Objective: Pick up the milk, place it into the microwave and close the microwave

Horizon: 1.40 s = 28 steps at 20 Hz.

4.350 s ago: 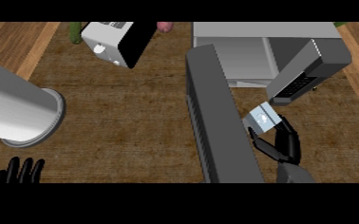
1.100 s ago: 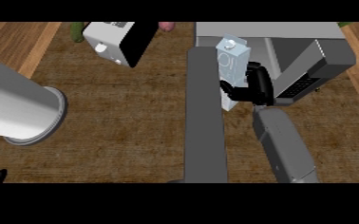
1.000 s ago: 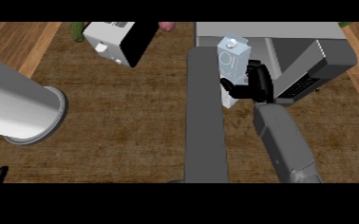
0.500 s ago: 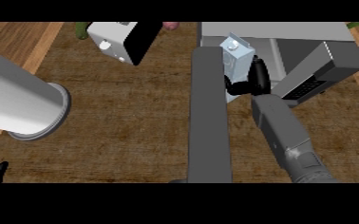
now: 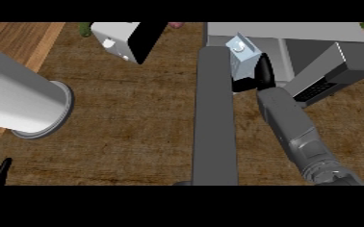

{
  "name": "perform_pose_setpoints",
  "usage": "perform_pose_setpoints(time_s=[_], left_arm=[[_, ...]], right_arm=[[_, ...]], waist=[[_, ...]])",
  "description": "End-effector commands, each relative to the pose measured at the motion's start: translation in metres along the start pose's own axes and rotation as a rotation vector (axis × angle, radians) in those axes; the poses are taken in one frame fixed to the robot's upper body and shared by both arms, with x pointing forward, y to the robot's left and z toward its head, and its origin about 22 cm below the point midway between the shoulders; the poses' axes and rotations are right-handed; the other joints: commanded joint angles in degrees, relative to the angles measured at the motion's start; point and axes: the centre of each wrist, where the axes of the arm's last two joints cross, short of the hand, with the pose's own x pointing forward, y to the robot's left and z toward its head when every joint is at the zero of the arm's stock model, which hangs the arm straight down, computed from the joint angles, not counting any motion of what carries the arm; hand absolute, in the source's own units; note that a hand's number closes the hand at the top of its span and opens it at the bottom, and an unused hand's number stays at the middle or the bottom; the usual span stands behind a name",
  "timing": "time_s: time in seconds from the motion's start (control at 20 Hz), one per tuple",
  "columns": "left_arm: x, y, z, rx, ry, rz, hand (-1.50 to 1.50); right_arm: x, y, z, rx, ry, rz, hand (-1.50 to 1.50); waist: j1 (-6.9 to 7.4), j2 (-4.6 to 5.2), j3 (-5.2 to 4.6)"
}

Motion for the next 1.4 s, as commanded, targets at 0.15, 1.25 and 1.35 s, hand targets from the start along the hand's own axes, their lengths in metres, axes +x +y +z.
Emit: perform_pose_setpoints(time_s=[0.15, 1.25, 1.35], left_arm=[[-0.009, 0.007, -0.005, -0.014, 0.015, 0.01, -1.5], [-0.018, 0.004, -0.026, -0.067, 0.004, 0.01, -1.5], [-0.017, -0.001, -0.025, -0.072, 0.008, 0.023, -1.5]], right_arm=[[0.024, 0.011, -0.029, -0.071, -0.065, 0.23, 1.5], [-0.002, -0.04, -0.017, -0.272, 0.139, 0.353, 1.5], [-0.001, -0.048, -0.021, -0.273, 0.135, 0.416, 1.5]], waist=[[1.64, 0.06, -0.4], [4.48, 2.46, -0.14], [4.91, 2.19, -0.17]])
